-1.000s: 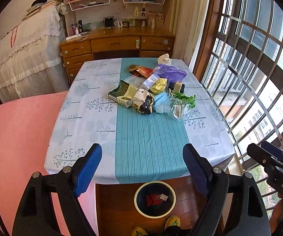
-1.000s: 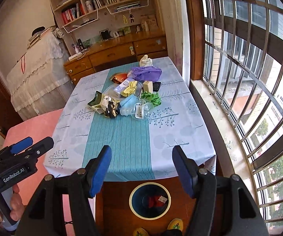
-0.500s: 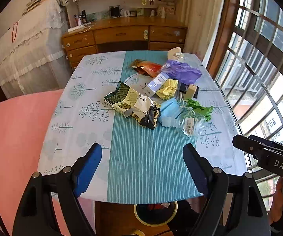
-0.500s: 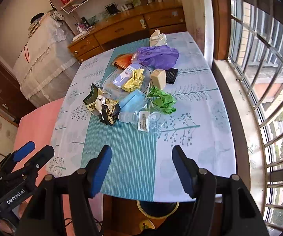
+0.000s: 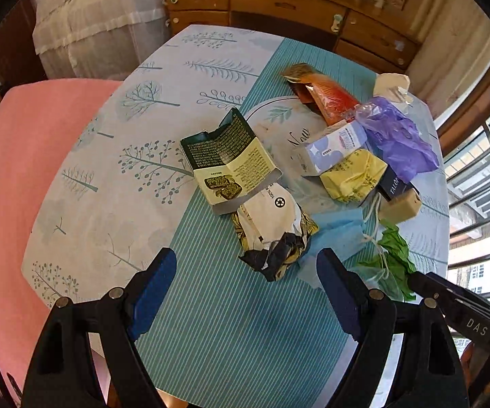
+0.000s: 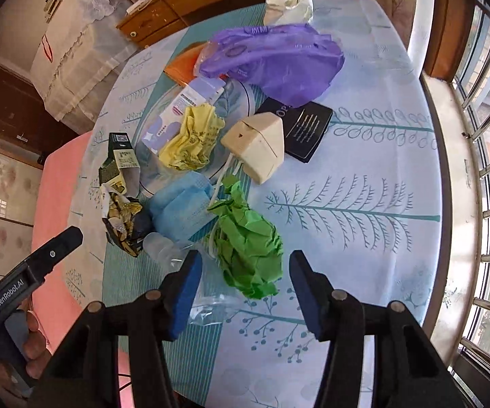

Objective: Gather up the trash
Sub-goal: 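Grasp the white-and-black wrapper with the left gripper while the right grasps the green plastic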

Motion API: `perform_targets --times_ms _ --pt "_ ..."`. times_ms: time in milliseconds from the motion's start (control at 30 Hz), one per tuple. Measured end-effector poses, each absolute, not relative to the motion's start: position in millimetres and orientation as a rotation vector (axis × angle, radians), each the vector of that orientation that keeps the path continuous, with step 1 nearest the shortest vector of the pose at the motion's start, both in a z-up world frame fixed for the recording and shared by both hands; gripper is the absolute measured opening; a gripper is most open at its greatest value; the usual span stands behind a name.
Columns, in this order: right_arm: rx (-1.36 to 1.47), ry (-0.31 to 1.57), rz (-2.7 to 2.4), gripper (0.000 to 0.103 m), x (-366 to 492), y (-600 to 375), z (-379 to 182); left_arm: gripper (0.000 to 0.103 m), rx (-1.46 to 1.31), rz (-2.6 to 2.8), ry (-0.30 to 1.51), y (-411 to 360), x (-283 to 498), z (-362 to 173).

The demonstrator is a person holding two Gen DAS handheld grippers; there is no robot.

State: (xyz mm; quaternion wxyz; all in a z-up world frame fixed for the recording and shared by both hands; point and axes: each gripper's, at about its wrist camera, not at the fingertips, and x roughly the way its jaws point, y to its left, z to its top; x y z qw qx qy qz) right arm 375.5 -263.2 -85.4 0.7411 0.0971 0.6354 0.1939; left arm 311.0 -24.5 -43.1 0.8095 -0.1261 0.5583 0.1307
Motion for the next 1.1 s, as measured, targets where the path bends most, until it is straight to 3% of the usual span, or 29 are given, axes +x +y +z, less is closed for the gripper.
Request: perform_targets --times_ms 133,500,667,900,1100 --pt "0.244 1.464 0.478 0.041 385 -262 -106 0.083 -0.296 0.304 1.22 -27 329 -56" --pt "0.3 1.516 0.569 0.038 393 -256 -119 0.082 -0.338 0.353 1.314 -18 353 -92" --pt "0.307 1.512 0.574 0.034 394 -255 -118 0.048 -0.388 0.316 1.344 -12 355 -102" --pt "0.277 1.43 0.559 0.032 388 -257 -96 0.04 -0.319 0.309 1.318 -16 345 -94" --pt "0.29 1.351 0.521 0.032 378 -262 -68 0.04 -0.331 0.285 1.278 -10 320 -70"
